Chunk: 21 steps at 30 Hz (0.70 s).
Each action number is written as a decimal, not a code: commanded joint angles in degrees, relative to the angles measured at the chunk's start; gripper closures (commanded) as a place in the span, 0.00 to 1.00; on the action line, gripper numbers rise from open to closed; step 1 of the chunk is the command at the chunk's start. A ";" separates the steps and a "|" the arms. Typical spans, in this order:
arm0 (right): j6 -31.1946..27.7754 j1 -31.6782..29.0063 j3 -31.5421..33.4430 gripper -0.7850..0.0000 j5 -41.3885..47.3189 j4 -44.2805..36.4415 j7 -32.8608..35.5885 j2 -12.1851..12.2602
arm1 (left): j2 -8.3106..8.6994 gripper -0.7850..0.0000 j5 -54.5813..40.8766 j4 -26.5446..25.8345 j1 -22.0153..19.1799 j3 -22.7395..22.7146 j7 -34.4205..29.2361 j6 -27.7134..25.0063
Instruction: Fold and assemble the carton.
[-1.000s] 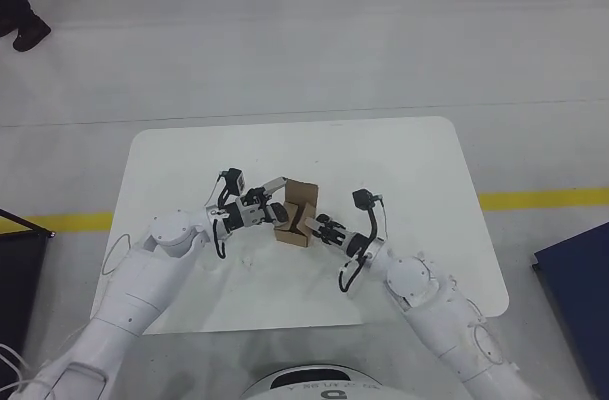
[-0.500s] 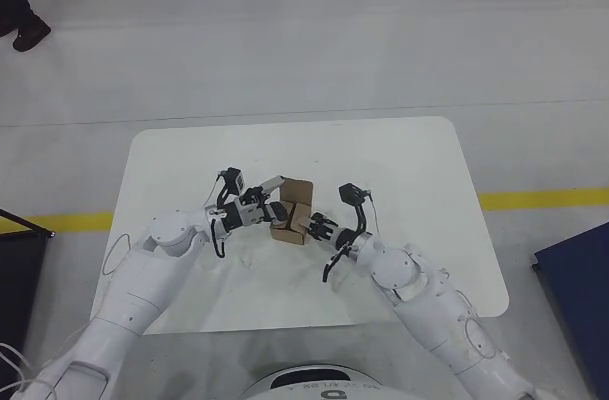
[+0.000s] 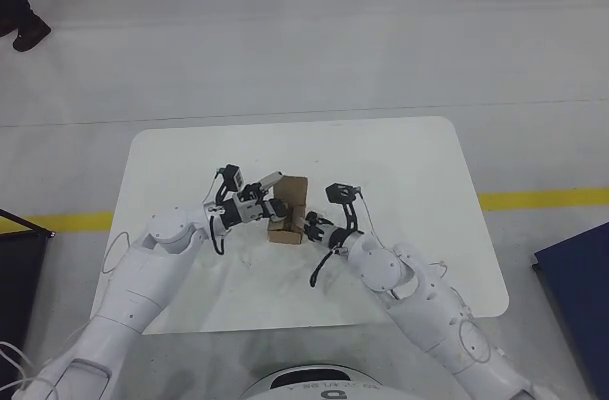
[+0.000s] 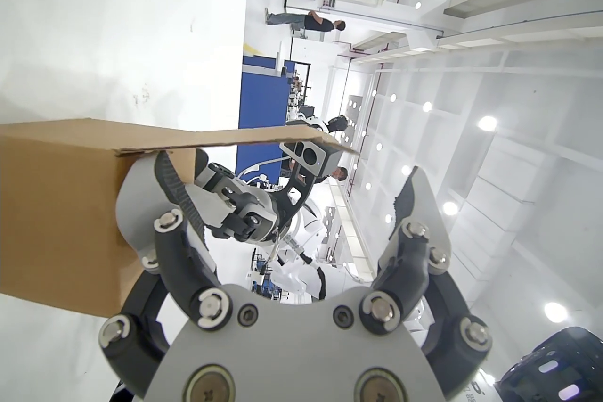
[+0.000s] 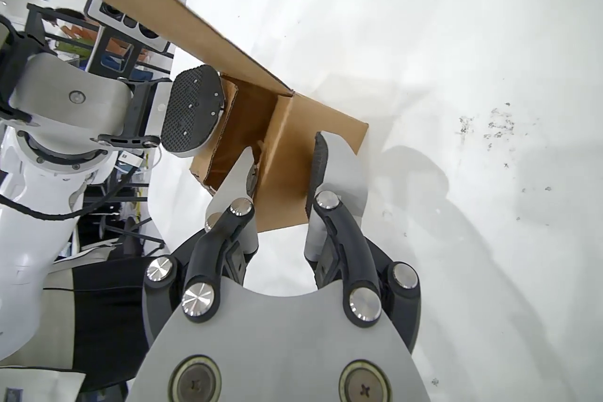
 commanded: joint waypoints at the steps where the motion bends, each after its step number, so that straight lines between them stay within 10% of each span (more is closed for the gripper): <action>1: 2.06 0.36 -0.47 1.00 -3.32 -1.06 0.72 0.06 | 0.00 0.00 0.17 -0.11 -0.01 -0.33 0.19 -0.15; 21: 11.01 -7.25 4.11 1.00 -20.10 -13.40 5.09 2.05 | 2.09 0.00 16.26 -8.35 3.17 -5.34 -0.56 0.65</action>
